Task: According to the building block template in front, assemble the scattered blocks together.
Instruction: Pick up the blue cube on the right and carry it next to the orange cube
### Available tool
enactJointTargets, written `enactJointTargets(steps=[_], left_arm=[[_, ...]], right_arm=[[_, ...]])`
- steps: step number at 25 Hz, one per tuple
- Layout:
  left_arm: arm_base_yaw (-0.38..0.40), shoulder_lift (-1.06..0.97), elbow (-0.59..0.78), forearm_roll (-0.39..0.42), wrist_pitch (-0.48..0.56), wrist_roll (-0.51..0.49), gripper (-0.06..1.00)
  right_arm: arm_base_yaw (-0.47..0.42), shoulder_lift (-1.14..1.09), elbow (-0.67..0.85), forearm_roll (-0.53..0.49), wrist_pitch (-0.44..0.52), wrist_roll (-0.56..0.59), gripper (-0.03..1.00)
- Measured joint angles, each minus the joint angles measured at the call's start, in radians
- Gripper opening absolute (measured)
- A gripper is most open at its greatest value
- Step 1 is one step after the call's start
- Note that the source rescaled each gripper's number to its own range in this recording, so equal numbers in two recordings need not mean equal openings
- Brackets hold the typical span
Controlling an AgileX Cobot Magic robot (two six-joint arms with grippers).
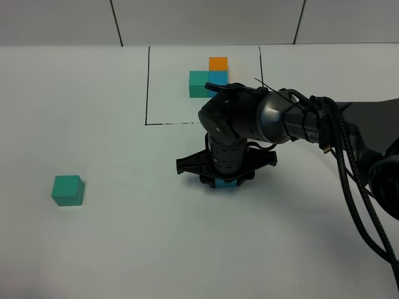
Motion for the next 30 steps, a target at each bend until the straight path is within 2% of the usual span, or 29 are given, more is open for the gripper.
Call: enactJointTargets(steps=[18, 30], left_arm=[[0.0, 0.0, 0.0, 0.004, 0.0, 0.0, 0.76], [0.0, 0.0, 0.0, 0.004, 0.0, 0.0, 0.76]], right_arm=[[-0.018, 0.001, 0.0, 0.022, -0.009, 0.005, 0.02], [-0.03, 0.001, -0.001, -0.006, -0.032, 0.007, 0.02]])
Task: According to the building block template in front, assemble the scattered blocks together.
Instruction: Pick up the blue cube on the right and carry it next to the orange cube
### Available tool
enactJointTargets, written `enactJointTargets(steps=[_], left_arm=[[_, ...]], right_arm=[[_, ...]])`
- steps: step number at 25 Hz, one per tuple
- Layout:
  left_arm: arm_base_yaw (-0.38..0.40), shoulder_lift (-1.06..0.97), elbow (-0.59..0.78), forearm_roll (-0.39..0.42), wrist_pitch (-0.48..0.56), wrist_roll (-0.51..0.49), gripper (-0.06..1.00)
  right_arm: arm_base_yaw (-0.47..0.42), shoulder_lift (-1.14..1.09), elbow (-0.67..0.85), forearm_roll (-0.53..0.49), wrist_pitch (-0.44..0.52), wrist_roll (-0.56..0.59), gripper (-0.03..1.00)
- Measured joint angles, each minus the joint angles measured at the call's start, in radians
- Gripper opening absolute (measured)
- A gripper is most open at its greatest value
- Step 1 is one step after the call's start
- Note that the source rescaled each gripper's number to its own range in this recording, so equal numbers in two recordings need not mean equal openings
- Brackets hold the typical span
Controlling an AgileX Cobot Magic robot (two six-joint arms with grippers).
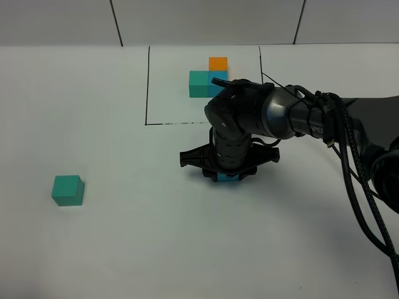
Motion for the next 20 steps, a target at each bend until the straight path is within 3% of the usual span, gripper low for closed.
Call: enactJointTargets(steps=[20], left_arm=[[0.0, 0.0, 0.0, 0.002, 0.0, 0.0, 0.76]], right_arm=[[-0.008, 0.012, -0.009, -0.005, -0.005, 0.003, 0.02]])
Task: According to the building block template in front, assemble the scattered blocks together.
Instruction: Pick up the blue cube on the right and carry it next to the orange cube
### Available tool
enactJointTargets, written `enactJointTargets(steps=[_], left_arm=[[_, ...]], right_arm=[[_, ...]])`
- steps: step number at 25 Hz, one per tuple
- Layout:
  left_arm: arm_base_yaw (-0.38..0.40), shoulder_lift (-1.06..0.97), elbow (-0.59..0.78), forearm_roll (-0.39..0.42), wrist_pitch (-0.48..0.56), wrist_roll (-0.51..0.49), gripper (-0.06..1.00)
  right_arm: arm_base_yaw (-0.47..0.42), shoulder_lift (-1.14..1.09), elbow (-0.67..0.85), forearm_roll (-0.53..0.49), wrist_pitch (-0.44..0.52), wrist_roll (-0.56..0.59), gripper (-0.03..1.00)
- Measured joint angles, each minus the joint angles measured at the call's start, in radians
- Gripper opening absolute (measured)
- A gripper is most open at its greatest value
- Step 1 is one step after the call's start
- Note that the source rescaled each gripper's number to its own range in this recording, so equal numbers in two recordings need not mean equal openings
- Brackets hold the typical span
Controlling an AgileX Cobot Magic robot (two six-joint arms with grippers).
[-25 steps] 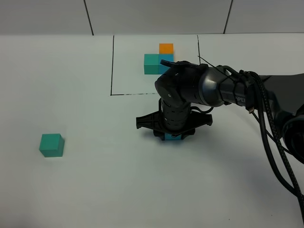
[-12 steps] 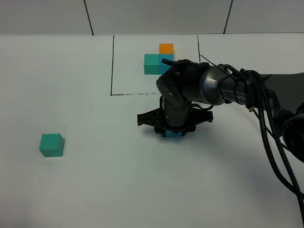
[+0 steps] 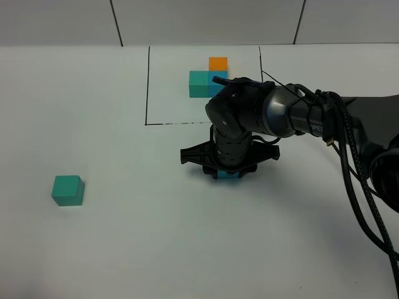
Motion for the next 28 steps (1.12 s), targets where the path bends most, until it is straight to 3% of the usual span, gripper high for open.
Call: enactJointTargets(steps=[28], left_arm=[[0.0, 0.0, 0.0, 0.0, 0.0, 0.0, 0.76]], right_arm=[[-0.001, 0.001, 0.0, -0.038, -0.016, 0.016, 0.02]])
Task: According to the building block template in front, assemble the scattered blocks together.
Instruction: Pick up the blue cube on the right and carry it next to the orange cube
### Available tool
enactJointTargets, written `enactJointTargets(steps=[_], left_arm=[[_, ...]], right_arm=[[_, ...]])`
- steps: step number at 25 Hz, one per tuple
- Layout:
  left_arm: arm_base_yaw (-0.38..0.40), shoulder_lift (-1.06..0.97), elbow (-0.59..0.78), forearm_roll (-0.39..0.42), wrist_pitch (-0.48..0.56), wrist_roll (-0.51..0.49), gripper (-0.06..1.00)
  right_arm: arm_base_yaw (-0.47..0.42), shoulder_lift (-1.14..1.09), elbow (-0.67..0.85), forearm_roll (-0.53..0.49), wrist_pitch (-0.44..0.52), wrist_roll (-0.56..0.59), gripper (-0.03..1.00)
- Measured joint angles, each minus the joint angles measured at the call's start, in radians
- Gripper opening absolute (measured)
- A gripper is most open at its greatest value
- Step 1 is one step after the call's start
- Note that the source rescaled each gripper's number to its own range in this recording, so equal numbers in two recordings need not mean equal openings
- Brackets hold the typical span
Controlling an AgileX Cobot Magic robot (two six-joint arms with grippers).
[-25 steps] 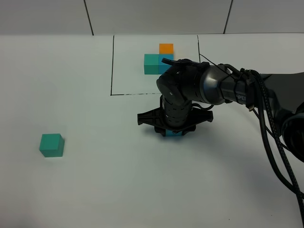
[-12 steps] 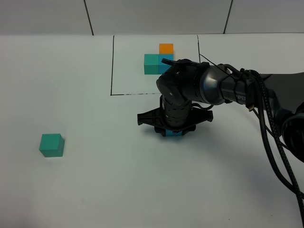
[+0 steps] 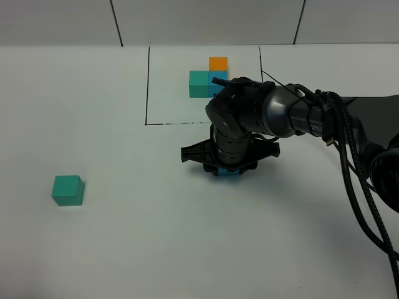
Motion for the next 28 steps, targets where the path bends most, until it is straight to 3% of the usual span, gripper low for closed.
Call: enactJointTargets(steps=[22, 24, 28], left_arm=[[0.0, 0.0, 0.0, 0.001, 0.0, 0.0, 0.76], [0.0, 0.0, 0.0, 0.001, 0.0, 0.0, 0.76], [0.0, 0.0, 0.0, 0.001, 0.0, 0.0, 0.76]], right_arm=[[-0.002, 0.0, -0.001, 0.014, 0.001, 0.002, 0.02], [-0.002, 0.0, -0.001, 0.014, 0.0, 0.002, 0.05], [-0.008, 0.0, -0.001, 0.014, 0.003, 0.0, 0.29]])
